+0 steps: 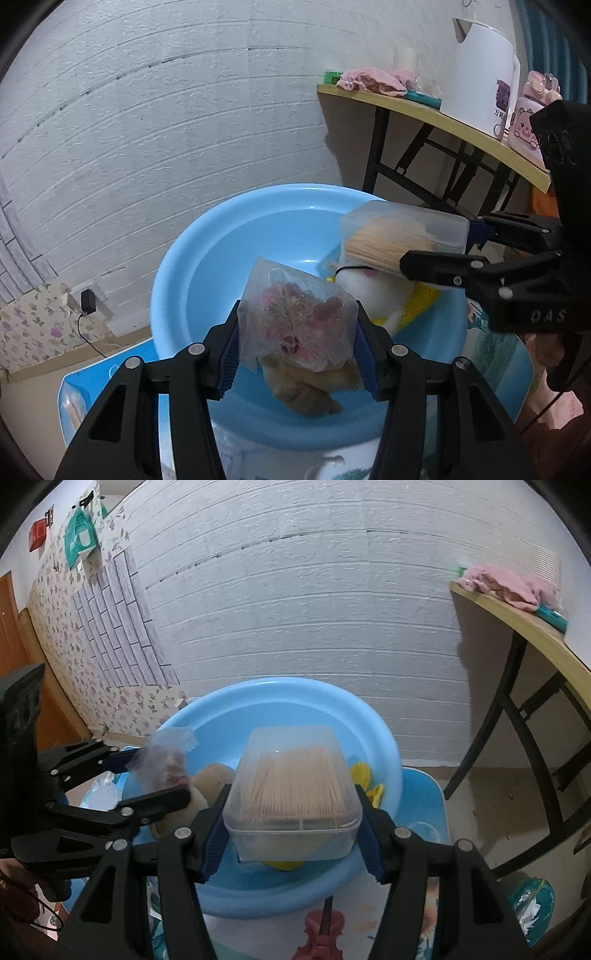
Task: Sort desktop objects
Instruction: 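Carry the candy bag and toothpick box toward the basin with both grippers, then open the left gripper over the basin while the right releases the toothpick box, then move the left gripper to the white charger plug while the right approaches the green snack packet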
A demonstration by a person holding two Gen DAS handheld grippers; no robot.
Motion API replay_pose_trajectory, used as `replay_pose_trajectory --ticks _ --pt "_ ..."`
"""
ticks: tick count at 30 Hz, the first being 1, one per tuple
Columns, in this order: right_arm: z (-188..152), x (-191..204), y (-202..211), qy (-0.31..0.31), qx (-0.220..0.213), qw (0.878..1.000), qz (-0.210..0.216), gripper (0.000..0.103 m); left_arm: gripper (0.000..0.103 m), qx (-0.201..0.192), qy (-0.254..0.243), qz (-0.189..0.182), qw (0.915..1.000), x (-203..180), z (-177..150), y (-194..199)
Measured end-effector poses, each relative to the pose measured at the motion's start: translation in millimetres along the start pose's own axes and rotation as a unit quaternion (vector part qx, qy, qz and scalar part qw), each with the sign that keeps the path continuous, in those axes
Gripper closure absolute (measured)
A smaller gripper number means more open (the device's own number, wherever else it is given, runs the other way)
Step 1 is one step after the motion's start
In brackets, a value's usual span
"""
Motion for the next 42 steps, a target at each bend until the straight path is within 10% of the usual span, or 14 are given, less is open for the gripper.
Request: replay_pose_trajectory --ticks 15,42 --pt "-12 35 -19 0.052 0.043 0.996 0.059 0.043 0.028 0.01 0.027 0.014 0.9995 17 -11 -2" --pt "-52 24 35 0.005 0.022 1.0 0.003 0.033 0.02 -0.007 0.094 0.05 0.9943 42 -101 72"
Point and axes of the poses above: each gripper's, at about its wrist camera, not at the fingertips, and y roughly against the way its jaws point, x to its left, z to its top, the point moved 4 cm from there along -y, roughly the way its jaws point, and after that the axes turned 7 degrees about x, right-handed, at the moved point
